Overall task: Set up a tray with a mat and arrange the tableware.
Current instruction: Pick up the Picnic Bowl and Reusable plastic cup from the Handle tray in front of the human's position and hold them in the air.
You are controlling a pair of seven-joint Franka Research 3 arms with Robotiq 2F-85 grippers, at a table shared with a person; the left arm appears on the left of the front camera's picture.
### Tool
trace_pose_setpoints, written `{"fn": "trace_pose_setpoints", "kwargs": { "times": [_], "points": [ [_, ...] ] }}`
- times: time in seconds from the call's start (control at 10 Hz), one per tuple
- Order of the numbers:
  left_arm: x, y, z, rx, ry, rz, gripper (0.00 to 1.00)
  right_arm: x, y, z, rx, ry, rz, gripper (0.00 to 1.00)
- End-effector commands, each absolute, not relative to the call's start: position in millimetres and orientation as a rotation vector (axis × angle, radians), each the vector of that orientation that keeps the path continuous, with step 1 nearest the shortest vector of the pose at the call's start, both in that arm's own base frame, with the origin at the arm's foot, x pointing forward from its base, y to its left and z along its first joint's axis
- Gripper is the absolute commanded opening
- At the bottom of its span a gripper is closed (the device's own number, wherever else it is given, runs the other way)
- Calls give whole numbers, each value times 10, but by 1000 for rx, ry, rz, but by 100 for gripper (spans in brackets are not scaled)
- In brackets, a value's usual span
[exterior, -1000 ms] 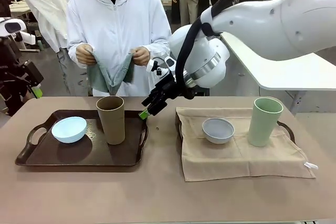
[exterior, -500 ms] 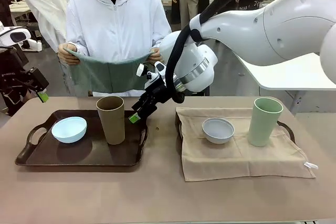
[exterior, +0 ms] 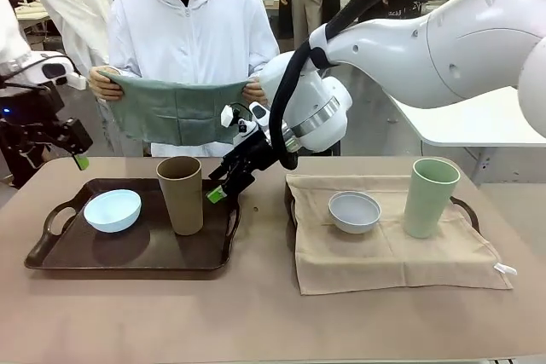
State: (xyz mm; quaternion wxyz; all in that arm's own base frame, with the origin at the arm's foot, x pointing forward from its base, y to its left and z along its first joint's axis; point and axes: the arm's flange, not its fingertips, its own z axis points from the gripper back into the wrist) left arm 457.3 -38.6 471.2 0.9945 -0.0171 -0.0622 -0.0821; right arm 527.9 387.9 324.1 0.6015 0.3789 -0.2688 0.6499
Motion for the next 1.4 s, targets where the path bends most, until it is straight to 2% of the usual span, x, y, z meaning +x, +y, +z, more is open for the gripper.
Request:
{"fn": "trace_pose_setpoints", "kwargs": {
  "times": [0.0,0.8,1.3],
  "points": [
    [4645,-455,4645,27,-155,-171,100,5278,3886,3100,869,-783,1525,100],
    [4870,-320,4201,8,-76,-139,100,5142,4175,2868,924,-742,1538,100],
    [4964,-449,3776,4,-9,-181,100,5309,4391,2779,915,-749,1517,100]
  ]
}}
